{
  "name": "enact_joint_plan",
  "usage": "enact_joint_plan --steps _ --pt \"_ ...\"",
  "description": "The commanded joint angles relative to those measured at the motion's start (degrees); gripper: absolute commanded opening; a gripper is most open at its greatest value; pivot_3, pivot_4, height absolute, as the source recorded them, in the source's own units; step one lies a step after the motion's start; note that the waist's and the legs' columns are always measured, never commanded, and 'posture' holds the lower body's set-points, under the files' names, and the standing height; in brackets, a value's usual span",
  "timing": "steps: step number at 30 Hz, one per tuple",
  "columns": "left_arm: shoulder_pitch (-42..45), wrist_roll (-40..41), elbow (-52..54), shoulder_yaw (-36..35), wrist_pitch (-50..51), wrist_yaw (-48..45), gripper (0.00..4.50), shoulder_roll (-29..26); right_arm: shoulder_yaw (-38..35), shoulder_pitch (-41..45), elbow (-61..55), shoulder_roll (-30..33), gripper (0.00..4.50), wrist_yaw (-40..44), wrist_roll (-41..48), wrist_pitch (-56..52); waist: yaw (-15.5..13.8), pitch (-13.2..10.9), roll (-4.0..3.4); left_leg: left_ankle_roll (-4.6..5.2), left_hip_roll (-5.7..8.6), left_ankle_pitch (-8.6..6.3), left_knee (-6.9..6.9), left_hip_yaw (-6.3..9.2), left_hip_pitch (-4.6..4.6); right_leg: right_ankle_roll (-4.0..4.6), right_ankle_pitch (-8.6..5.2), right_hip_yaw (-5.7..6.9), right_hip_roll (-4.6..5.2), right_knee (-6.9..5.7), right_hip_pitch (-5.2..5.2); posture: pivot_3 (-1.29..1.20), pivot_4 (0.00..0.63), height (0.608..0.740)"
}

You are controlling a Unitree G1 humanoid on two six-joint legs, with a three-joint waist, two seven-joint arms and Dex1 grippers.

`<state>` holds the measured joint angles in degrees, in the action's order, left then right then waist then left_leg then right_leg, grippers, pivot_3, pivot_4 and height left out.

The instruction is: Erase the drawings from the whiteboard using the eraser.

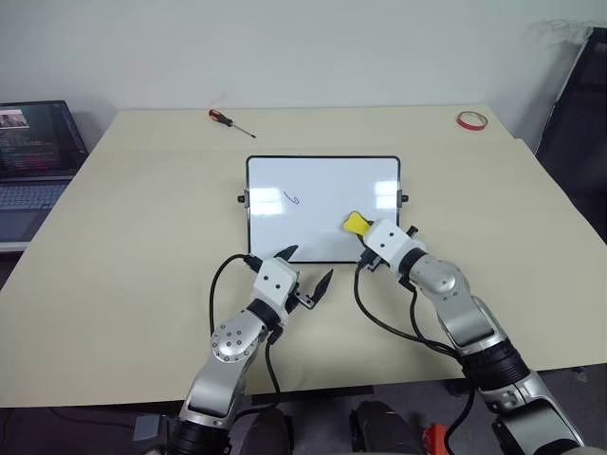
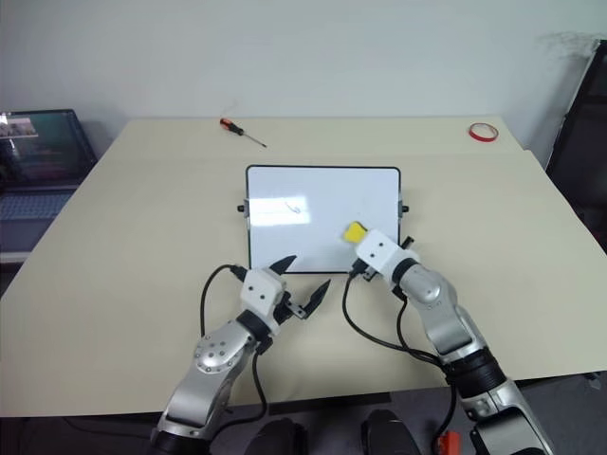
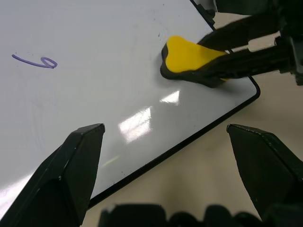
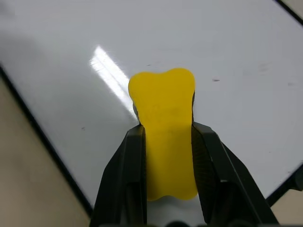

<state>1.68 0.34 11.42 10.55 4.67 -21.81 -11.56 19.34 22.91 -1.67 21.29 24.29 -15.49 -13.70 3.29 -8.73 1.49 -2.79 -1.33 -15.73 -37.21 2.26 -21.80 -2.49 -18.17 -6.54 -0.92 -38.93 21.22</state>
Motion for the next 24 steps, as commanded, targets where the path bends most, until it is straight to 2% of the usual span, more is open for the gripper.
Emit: enact_joint_plan --steps 1,12,16,24 --pt "-0.23 0.13 3.08 -0.06 -0.25 0.42 4.50 0.01 1.69 -1.34 -0.45 0.76 0.97 2.71 -0.90 0.15 0.02 0.00 0.00 0.00 0.00 0.00 0.01 0.00 0.00 0.00 0.00 0.00 0.00 0.00 0.01 0.00 0.150 0.740" --pt "-1.27 -0.24 4.81 -0.58 -0.66 1.19 4.50 -0.09 -4.28 -0.71 -4.40 -2.02 0.97 2.34 4.03 -1.05 -0.01 -0.09 0.01 0.00 -0.01 0.00 0.01 0.00 -0.02 0.00 0.00 0.00 0.00 0.00 0.03 0.00 0.150 0.740" --pt "-2.89 -0.17 6.13 -3.36 -2.46 3.87 4.50 0.25 -6.80 -0.98 -7.76 -3.63 0.97 2.32 7.06 -1.07 -0.04 -0.21 0.00 0.00 -0.01 0.00 0.05 0.01 -0.17 0.00 0.00 0.00 0.00 0.01 0.17 0.00 0.150 0.740" --pt "-2.81 -0.07 4.07 -8.93 -4.93 9.72 4.50 2.41 -6.23 -2.81 -8.72 -3.94 0.97 2.91 8.08 0.42 -0.37 -0.25 0.01 -0.01 -0.02 0.00 0.15 0.07 -0.22 0.04 -0.02 0.05 0.05 0.12 0.18 0.00 0.150 0.740"
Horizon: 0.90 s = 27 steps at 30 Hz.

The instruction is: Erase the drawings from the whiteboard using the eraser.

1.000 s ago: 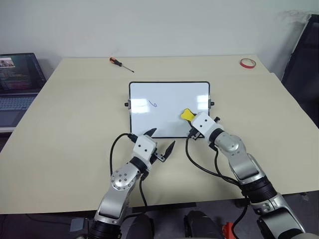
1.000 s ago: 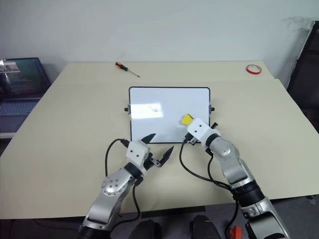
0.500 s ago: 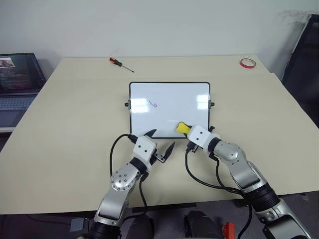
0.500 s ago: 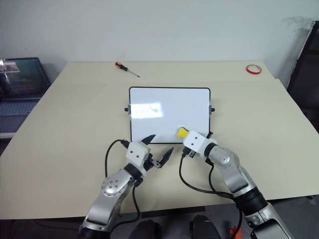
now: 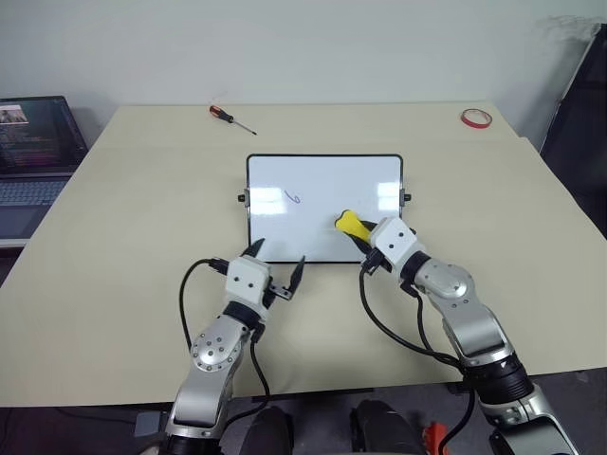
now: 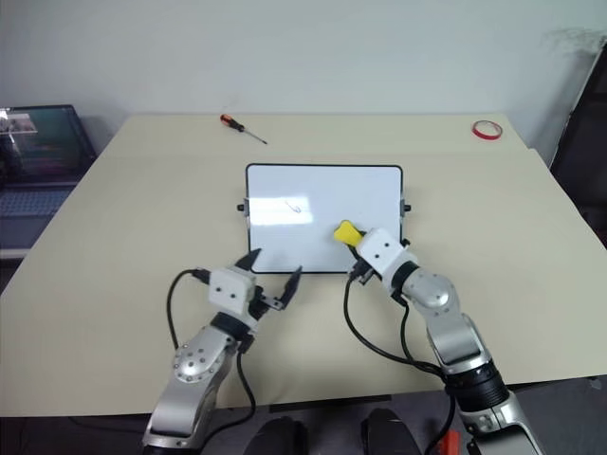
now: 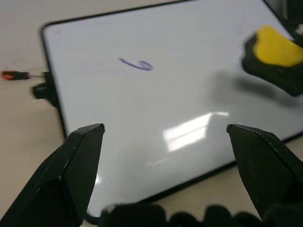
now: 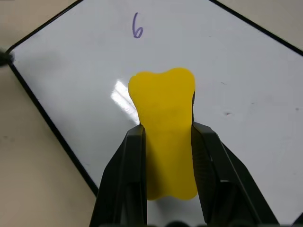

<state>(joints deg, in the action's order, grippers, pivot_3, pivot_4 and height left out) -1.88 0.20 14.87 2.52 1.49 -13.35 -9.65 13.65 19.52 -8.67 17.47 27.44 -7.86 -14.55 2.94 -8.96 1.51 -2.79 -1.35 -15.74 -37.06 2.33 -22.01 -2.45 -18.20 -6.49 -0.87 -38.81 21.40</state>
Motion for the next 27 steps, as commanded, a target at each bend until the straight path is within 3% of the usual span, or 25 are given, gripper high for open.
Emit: enact_joint_plan --steps 1,14,27 --pt "0.81 -0.17 0.51 -0.92 -2.00 1.38 4.50 0.41 -0.65 0.85 -1.55 -0.16 0.97 -0.32 0.51 1.38 -0.03 -0.02 0.00 0.00 0.00 0.00 -0.01 0.00 0.00 0.00 0.00 0.02 0.00 -0.01 0.00 0.00 0.150 0.740" --pt "1.41 -0.38 -0.89 -0.53 -2.95 1.76 4.50 0.47 -0.26 3.13 1.04 -0.46 0.97 -1.07 -0.08 2.52 -0.03 -0.03 0.00 0.00 0.00 0.00 0.00 0.01 0.00 0.00 0.00 0.07 0.00 -0.01 0.00 0.00 0.150 0.740" --pt "1.22 -0.24 -3.08 -1.61 -5.84 1.97 4.50 -0.25 4.61 20.51 22.25 -7.83 0.97 -2.82 -3.74 9.70 0.27 -0.05 -0.02 0.00 -0.02 0.00 0.00 0.01 0.00 0.01 0.01 0.11 0.03 -0.06 0.04 0.00 0.150 0.740"
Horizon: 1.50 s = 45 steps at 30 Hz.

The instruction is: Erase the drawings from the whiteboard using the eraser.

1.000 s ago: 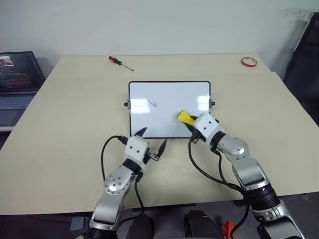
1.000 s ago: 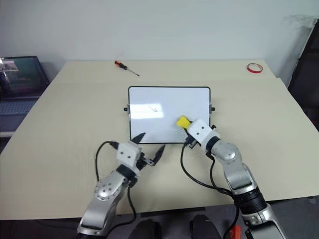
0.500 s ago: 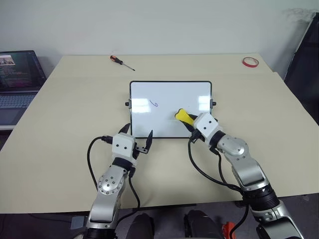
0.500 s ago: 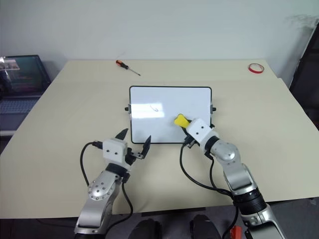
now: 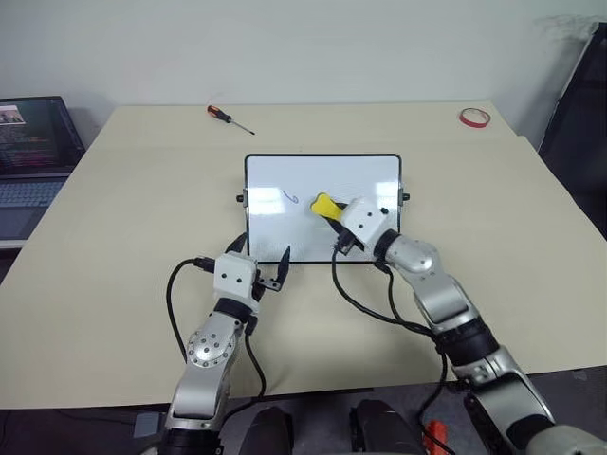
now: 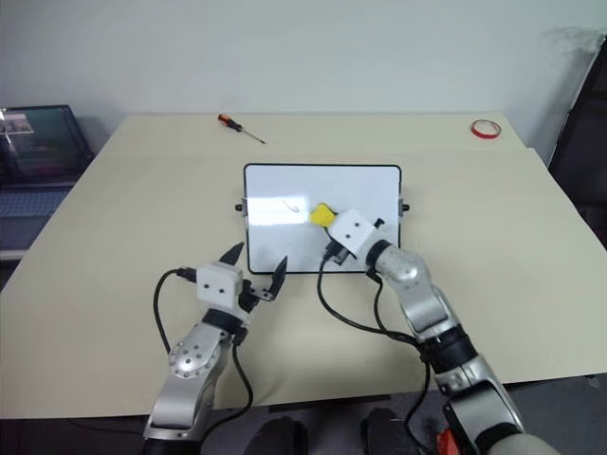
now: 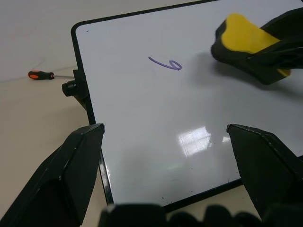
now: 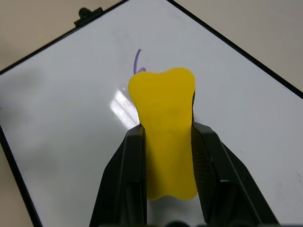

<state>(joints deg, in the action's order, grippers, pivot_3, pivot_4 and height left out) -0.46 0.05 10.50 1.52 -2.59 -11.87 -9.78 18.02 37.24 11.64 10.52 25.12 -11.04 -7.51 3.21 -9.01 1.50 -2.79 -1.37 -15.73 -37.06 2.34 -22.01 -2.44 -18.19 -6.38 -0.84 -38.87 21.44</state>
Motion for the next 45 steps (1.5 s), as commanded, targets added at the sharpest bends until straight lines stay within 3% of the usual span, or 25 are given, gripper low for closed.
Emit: enact_joint_plan --steps 1,21,39,45 --pt "-0.40 -0.10 1.39 -0.62 -1.87 0.52 4.50 -0.12 0.34 3.59 3.33 -1.24 0.97 -0.69 -0.78 2.95 0.00 0.00 0.00 0.00 0.00 0.00 0.00 0.01 0.00 0.00 0.00 0.02 0.00 0.00 0.00 0.00 0.150 0.740" --pt "-2.98 -0.84 4.96 -0.24 -1.06 1.59 4.50 0.21 -0.76 21.01 31.04 -6.82 0.97 -8.77 -2.92 7.53 0.08 0.00 -0.04 0.00 -0.04 0.00 -0.05 0.23 0.04 0.04 0.02 0.37 0.08 -0.11 -0.06 0.00 0.150 0.740" --pt "-2.31 -1.74 6.08 0.53 0.78 2.41 4.50 1.21 6.54 11.28 21.58 -3.90 0.97 2.14 -7.72 -0.35 -0.02 0.11 -0.18 -0.16 -0.02 0.11 -0.10 0.57 0.18 0.11 0.06 0.72 0.08 -0.14 -0.32 0.00 0.150 0.740" --pt "-1.73 -1.61 5.79 0.68 0.95 2.45 4.50 1.02 2.03 17.02 27.21 -4.84 0.97 -2.62 -5.62 -0.28 -0.13 0.09 -0.20 -0.20 0.00 0.14 -0.11 0.60 0.18 0.15 0.08 0.75 0.08 -0.14 -0.33 0.00 0.150 0.740"
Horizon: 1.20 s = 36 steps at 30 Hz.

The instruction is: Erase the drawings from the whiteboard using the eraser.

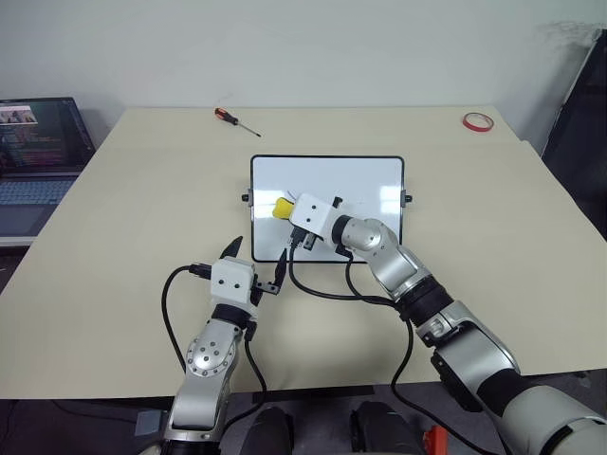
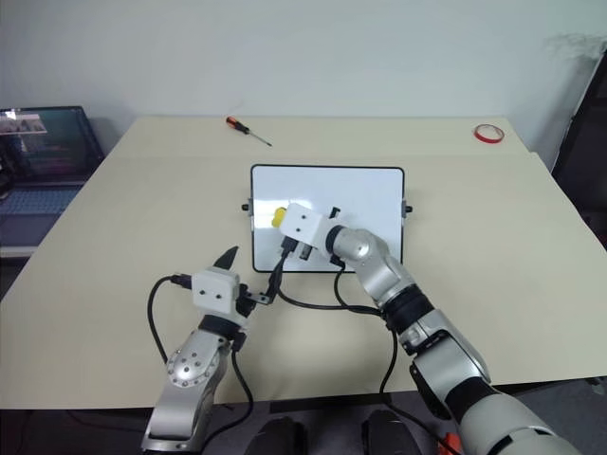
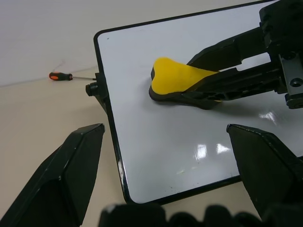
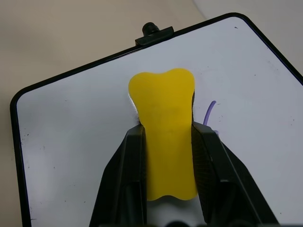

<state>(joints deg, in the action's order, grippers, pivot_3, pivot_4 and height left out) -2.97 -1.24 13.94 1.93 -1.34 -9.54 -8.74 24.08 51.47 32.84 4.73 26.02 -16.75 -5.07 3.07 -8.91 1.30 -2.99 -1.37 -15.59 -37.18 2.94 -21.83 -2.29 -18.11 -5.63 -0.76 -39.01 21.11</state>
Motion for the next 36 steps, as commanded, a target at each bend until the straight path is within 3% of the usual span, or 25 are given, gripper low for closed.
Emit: enact_joint_plan --steps 1,7,15,22,29,36 --pt "0.84 -0.29 2.40 0.26 -0.26 0.07 4.50 -0.07 -4.55 4.12 7.43 0.68 0.97 -3.59 0.66 -2.68 -0.03 -0.01 -0.02 -0.01 0.00 0.03 0.00 0.00 0.00 0.05 0.03 0.00 0.00 0.00 0.00 0.00 0.150 0.740" --pt "1.09 -0.31 2.60 0.48 -0.08 -0.04 4.50 -0.11 -7.22 9.10 12.28 -0.37 0.97 -1.72 3.89 -3.34 -0.12 -0.03 -0.04 -0.08 0.00 0.17 0.01 0.08 0.01 0.15 0.09 0.08 -0.03 0.00 -0.02 0.00 0.150 0.740" --pt "1.35 -0.40 2.40 0.84 -0.13 -0.08 4.50 -0.15 -6.78 10.78 13.12 1.09 0.97 6.87 5.60 -12.70 -0.18 -0.03 -0.05 -0.08 0.00 0.18 0.02 0.10 0.00 0.16 0.10 0.09 -0.04 0.00 -0.02 0.00 0.150 0.740" --pt "1.67 -0.52 1.87 1.14 -0.41 0.42 4.50 0.29 -6.04 7.54 9.88 3.57 0.97 9.45 4.69 -15.53 -0.49 0.01 -0.04 -0.08 0.01 0.18 0.03 0.13 0.01 0.16 0.10 0.10 -0.04 0.02 -0.05 0.00 0.150 0.740" --pt "1.52 -0.56 1.37 1.33 -0.92 0.76 4.50 0.49 -1.48 -1.18 -1.66 7.39 0.97 12.76 2.86 -17.92 -0.86 0.13 -0.09 -0.08 0.01 0.19 0.02 0.13 0.18 0.15 0.10 0.09 -0.04 0.05 -0.26 0.00 0.150 0.740" --pt "1.89 -0.49 0.54 1.46 -1.37 0.65 4.50 0.58 -1.01 -0.06 -1.92 8.25 0.97 11.68 2.21 -16.98 -0.73 0.03 -0.16 -0.08 0.01 0.18 0.15 0.09 0.91 0.01 -0.20 0.06 -0.08 0.15 -0.93 0.00 0.150 0.740"
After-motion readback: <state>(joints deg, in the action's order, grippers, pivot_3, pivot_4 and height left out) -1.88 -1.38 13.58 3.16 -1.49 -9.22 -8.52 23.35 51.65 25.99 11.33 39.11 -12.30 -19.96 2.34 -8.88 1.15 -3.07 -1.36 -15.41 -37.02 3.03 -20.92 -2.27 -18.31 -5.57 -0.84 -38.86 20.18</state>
